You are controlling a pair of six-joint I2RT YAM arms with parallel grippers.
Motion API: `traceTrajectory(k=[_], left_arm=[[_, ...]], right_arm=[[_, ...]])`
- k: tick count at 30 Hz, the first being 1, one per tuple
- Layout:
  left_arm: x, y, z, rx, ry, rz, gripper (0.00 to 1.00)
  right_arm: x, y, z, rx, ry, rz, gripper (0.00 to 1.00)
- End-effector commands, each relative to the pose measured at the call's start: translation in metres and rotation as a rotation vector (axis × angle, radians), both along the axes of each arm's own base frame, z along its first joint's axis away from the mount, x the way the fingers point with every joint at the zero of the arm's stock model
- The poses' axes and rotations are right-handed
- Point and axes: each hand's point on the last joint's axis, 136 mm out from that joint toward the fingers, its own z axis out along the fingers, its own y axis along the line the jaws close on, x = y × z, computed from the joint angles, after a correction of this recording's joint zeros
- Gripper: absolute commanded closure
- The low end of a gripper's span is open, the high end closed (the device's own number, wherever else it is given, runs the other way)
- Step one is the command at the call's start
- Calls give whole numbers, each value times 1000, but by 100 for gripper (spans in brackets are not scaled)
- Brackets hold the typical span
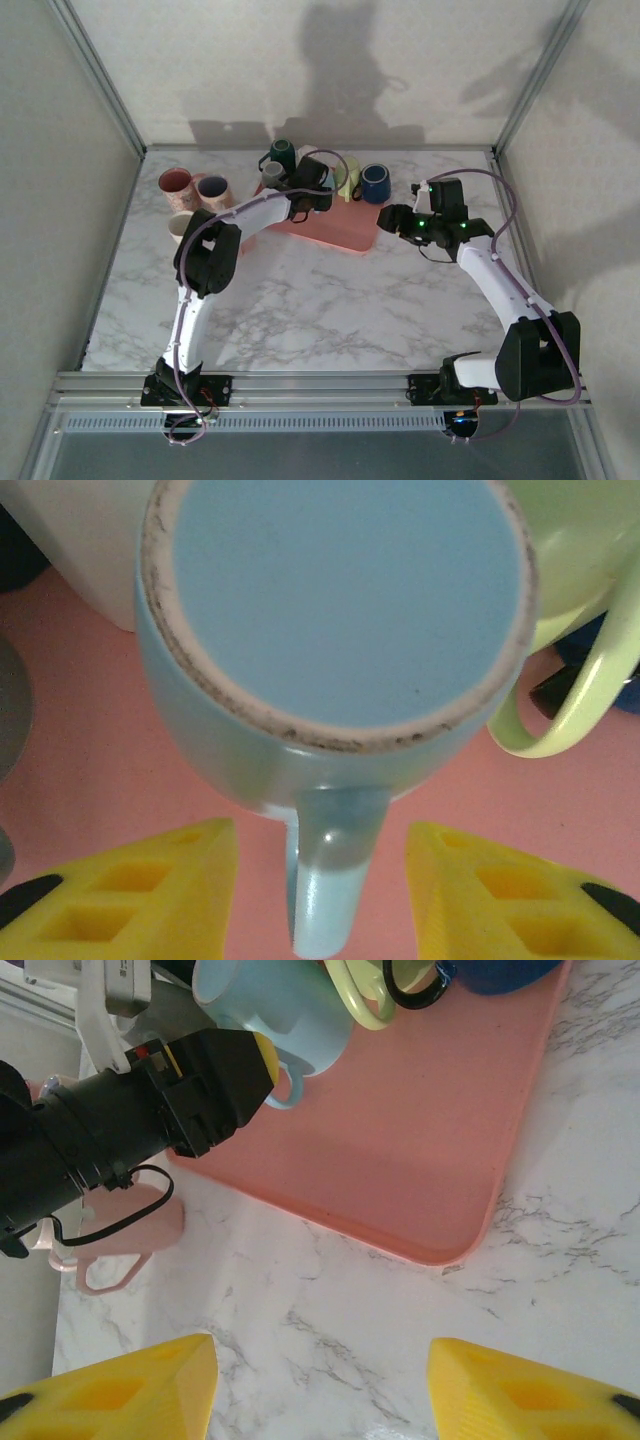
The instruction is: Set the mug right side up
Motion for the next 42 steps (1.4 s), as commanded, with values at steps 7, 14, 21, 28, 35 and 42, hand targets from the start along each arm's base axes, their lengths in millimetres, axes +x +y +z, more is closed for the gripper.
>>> traceTrajectory(k=[7,14,21,28,35,42], left_arm=[[6,-1,-5,42,11,4,66],[6,-3,-1,66,-2,-6,83],[1,-3,9,73,-14,-12,97],[-4,-3,25,64,-31,-13,100],[-15,-6,51,7,-31,-14,100],[-38,-7,88,-104,-25,-18,100]], right_arm=[[-2,-2,6,25,-22,2,42],[-3,-4,9,25,-28,1,41],[-5,-4,9,26,-25,-2,41],[-6,-4,9,36,-25,-2,42],[-8,-2,12,57,-29,3,42],[-14,10,18,157,-16,25,42]])
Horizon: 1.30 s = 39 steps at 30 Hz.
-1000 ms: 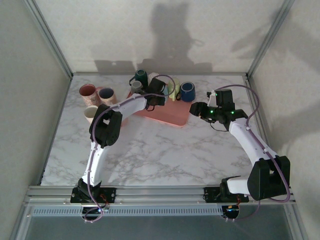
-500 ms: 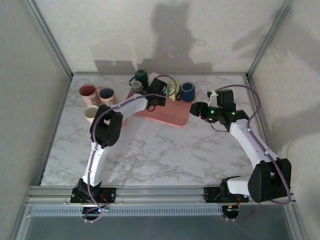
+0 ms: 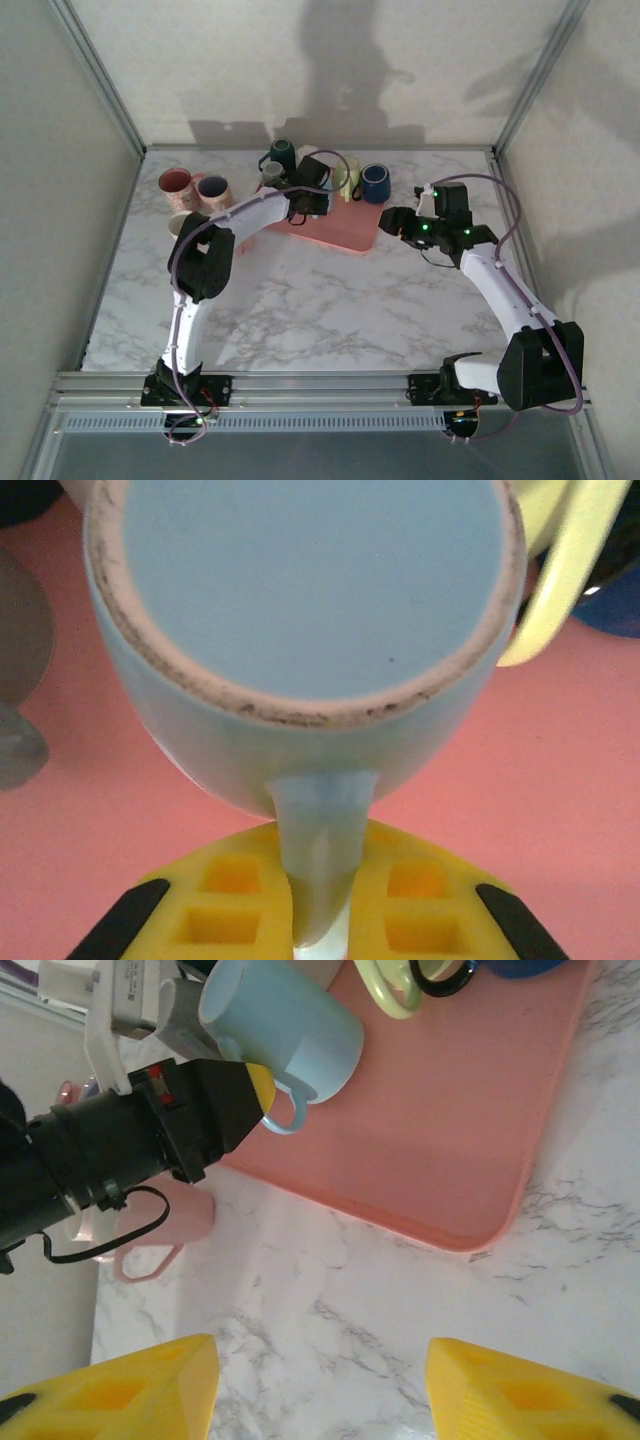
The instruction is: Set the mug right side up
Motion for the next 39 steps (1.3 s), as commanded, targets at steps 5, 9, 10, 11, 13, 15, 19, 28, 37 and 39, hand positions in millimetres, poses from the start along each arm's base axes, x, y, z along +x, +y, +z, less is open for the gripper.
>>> traceTrajectory(k=[5,9,10,11,13,15,19,28,37,39], left_arm=[[-24,-8,102,-242,-120,11,100],[-43,-8,138,-367,-161,-1,100],[-47,-7,146,-396,-172,0,100],[-52,-6,156,-435,-187,2,100],[-61,-4,172,-509,-207,4,100],[-71,-5,189,-603,-232,-11,100],[-94,-6,220,-780,-279,-56,100],[-129,-9,259,-1072,-319,-152,100],[-151,-10,276,-1298,-315,-221,100],[-152,-11,275,-1314,-313,-216,100]], right_arm=[[-5,17,22,172,-8,37,43],[-7,26,33,268,-9,62,44],[-7,29,35,292,-9,69,44],[-8,31,37,321,5,73,43],[-8,36,41,378,17,90,42],[-8,40,45,443,18,97,42],[-5,45,50,544,24,92,42],[-9,64,73,652,-38,157,44],[-16,86,99,715,-98,224,43],[-16,89,101,727,-99,228,43]])
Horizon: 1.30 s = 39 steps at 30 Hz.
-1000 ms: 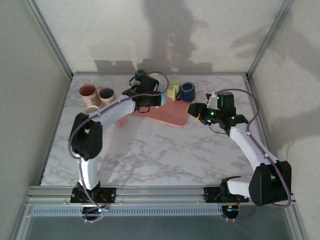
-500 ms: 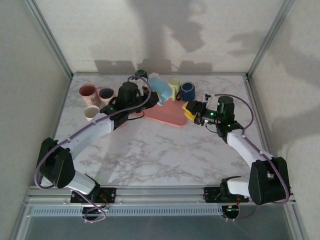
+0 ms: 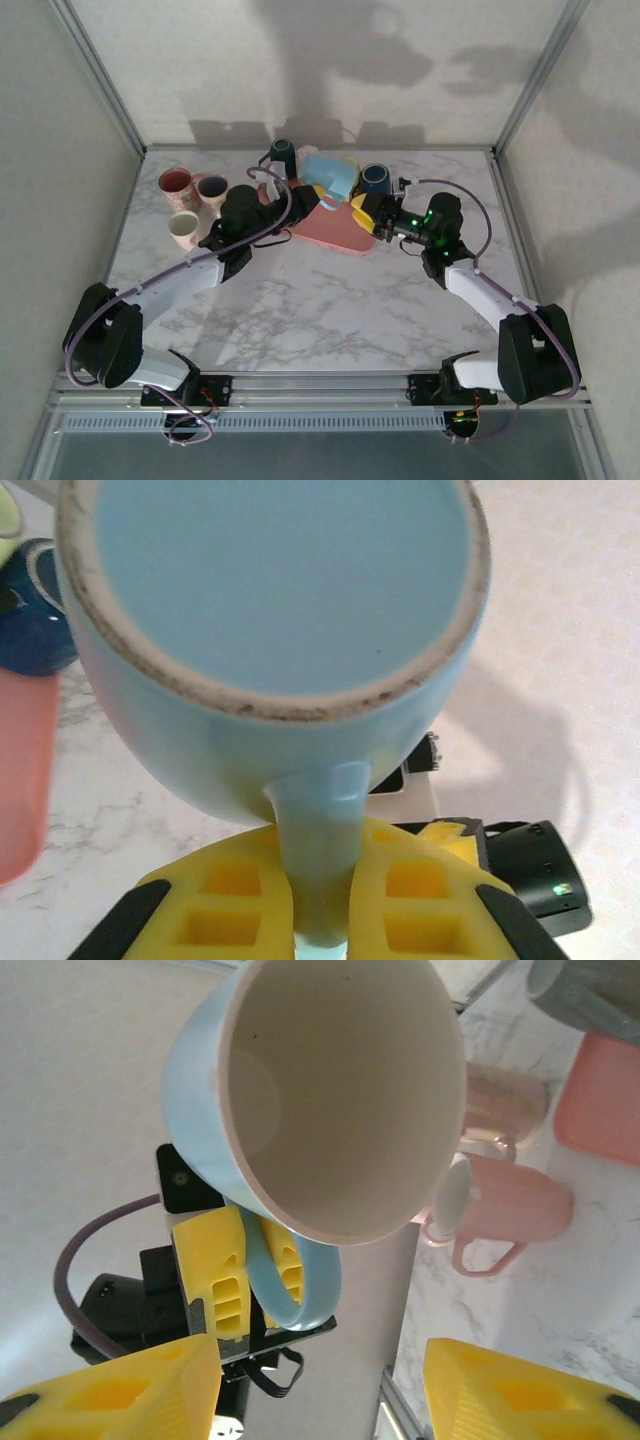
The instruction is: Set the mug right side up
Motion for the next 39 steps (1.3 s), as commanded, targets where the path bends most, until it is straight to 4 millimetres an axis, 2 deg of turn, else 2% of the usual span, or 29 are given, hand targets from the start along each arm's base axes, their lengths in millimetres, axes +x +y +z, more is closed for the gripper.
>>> traceTrajectory(k=[1,6,19,30,36,39], left_arm=[[-21,1,72,-189,-194,-47,100],[-25,-2,76,-219,-209,-57,100],[-24,-11,73,-227,-207,-75,100],[-24,-16,65,-230,-193,-87,100],[-26,-18,59,-222,-177,-98,100],[-28,-19,52,-205,-161,-102,100]], right_arm=[[-1,9,19,50,-51,23,43],[-3,19,26,75,-67,44,44],[8,34,40,193,-48,35,48],[17,35,44,255,-22,-16,65],[19,33,48,263,-42,-36,69],[19,33,53,262,-66,-35,76]])
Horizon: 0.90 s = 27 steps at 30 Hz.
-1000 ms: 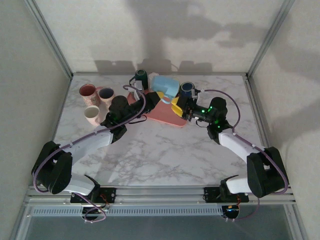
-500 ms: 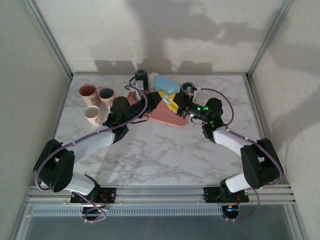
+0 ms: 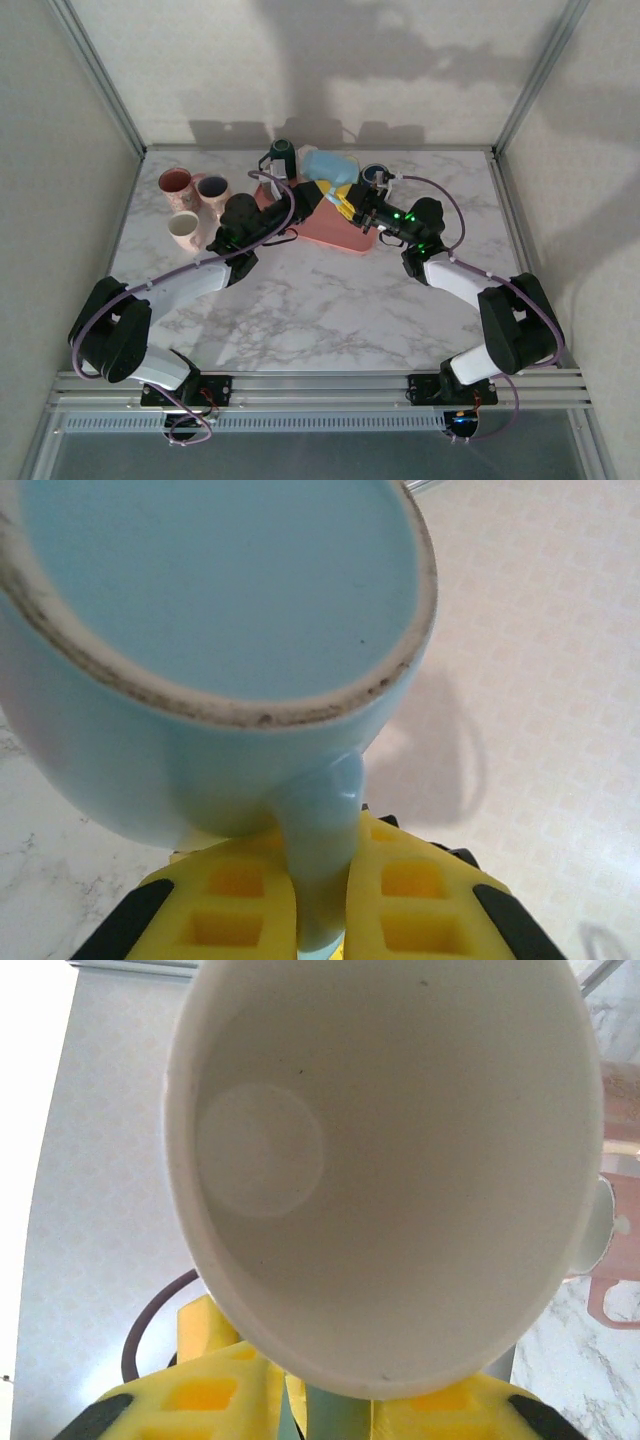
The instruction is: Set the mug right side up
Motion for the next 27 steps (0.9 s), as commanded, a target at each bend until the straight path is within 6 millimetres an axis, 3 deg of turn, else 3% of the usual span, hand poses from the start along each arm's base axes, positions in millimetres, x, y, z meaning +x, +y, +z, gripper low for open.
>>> traceTrajectory(k=[1,10,12,16,20,27], left_arm=[[-21,-7,24,-49,-88,-72,100],[-21,-5,-9,36,-19,-58,100],[-20,-6,-17,60,-4,-55,91],[-18,-8,-27,100,15,-60,60],[-17,-11,-32,125,29,-67,53],[-18,-10,-31,161,15,-61,50]], right_arm=[[4,-2,27,37,-101,-43,78],[2,-6,35,-35,-190,-74,98],[0,-7,40,-60,-221,-80,100],[-4,-8,47,-104,-275,-90,100],[-8,-11,52,-130,-312,-101,100],[-15,-17,47,-256,-353,-127,100]])
